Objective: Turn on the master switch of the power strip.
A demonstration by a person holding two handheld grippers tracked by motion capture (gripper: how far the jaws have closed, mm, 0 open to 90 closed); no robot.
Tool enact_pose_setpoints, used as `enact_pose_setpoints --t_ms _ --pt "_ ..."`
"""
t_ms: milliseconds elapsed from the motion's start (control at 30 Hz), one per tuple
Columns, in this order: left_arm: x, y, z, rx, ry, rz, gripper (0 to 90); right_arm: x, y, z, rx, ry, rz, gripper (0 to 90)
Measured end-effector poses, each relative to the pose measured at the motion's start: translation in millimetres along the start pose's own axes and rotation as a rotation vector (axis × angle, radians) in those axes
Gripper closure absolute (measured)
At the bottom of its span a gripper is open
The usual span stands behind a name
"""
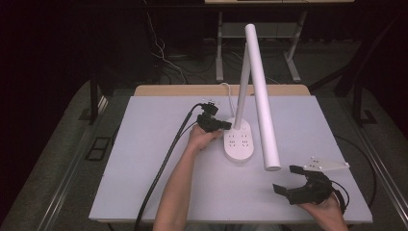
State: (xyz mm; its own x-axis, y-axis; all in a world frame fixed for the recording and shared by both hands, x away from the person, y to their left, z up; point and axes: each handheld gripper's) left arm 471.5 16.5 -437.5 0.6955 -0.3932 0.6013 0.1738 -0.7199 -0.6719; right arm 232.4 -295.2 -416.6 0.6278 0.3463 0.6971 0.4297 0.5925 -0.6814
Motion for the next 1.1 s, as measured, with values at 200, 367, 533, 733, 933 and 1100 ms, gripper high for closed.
enact_pose_setpoints --t_ms 200,367,533,733,933,1100 --pt "0.0 2.2 -5.1 0.029 -0.029 -0.010 90.0 0.1 -0.4 0.4 0.000 0.000 -0.002 0.3" --pt "-2.5 0.6 -2.7 0.012 -0.046 -0.009 90.0 0.1 -0.2 1.1 0.001 0.001 -0.001 0.3" --pt "-7.9 -0.3 0.0 -0.004 -0.048 -0.072 90.0 -0.5 -0.1 -1.4 -0.002 0.002 -0.002 0.3" --pt "-16.0 -1.1 12.2 -0.081 -0.125 -0.168 90.0 -1.0 0.5 -3.6 0.000 0.008 -0.004 0.3" --pt "-14.8 -11.1 13.0 -0.068 -0.086 -0.163 90.0 -2.0 -2.1 -5.2 -0.007 0.014 -0.017 0.3" --pt "-13.9 -22.4 14.0 -0.043 -0.073 -0.176 89.5 -2.1 -2.9 -4.9 -0.011 0.014 -0.021 0.3"
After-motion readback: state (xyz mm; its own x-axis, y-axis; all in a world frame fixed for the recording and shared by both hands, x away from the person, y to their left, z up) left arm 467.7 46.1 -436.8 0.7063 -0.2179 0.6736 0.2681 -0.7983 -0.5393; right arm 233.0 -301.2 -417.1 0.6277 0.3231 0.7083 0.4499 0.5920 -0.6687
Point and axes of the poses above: each handheld gripper's, and its own axes: y roughly forward along the jaws, x roughly out of its top, z roughly to its left, and after that the axes turned 8 degrees about z, right-handed
